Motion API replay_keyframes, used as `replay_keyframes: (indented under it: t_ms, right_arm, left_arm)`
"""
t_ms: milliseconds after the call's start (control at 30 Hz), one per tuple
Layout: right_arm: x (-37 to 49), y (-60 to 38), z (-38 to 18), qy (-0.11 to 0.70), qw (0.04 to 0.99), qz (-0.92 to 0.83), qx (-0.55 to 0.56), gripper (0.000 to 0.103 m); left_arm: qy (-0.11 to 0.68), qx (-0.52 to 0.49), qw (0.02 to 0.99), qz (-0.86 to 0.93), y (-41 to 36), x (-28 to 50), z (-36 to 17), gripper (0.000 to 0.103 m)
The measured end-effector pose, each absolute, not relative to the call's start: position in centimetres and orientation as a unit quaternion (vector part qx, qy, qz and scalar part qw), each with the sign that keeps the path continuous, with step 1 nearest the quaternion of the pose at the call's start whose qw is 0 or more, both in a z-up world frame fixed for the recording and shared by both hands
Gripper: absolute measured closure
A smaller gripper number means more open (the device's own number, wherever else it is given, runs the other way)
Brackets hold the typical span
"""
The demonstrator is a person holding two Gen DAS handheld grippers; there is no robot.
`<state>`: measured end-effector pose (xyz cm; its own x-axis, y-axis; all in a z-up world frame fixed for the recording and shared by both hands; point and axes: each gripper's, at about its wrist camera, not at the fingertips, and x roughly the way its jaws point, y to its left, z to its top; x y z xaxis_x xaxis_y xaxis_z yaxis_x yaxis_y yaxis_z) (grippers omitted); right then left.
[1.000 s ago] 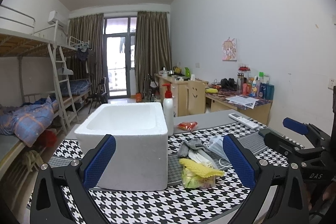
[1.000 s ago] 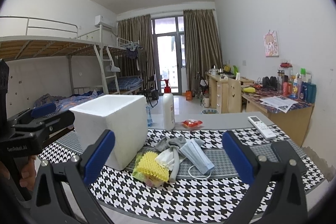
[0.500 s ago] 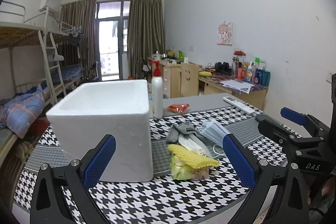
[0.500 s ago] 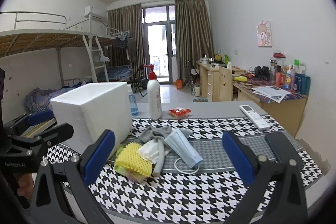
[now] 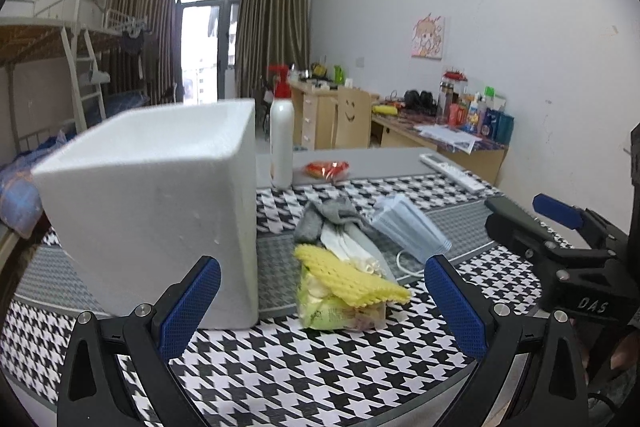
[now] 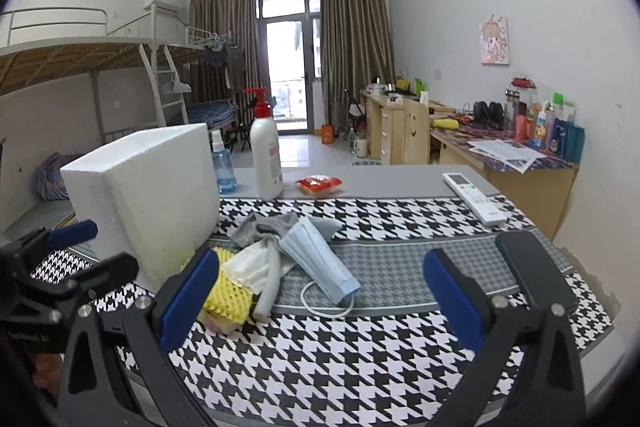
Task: Organize soft objects
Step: 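Lower the left tool onto the yellow foam net and close it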
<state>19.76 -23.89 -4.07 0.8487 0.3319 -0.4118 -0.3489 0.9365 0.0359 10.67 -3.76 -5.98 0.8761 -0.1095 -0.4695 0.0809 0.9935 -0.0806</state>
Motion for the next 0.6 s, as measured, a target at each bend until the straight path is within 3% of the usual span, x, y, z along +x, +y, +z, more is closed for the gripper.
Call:
replay_keyframes:
  t_ms: [467, 600]
  right_arm:
    - [22.3, -23.9, -5.2, 0.235, 0.956, 0.171, -0.034, 0.000]
    - [23.0, -23.7, -5.4, 0.244, 0.954, 0.169, -0.038, 0.000]
  left_arm:
    - [0.290, -0.060, 0.954, -0.051, -4.5, 13.6, -8.2, 0.002]
    - [0.303, -0.088, 0.948, -0.048, -4.3, 14.6, -8.9, 0.010]
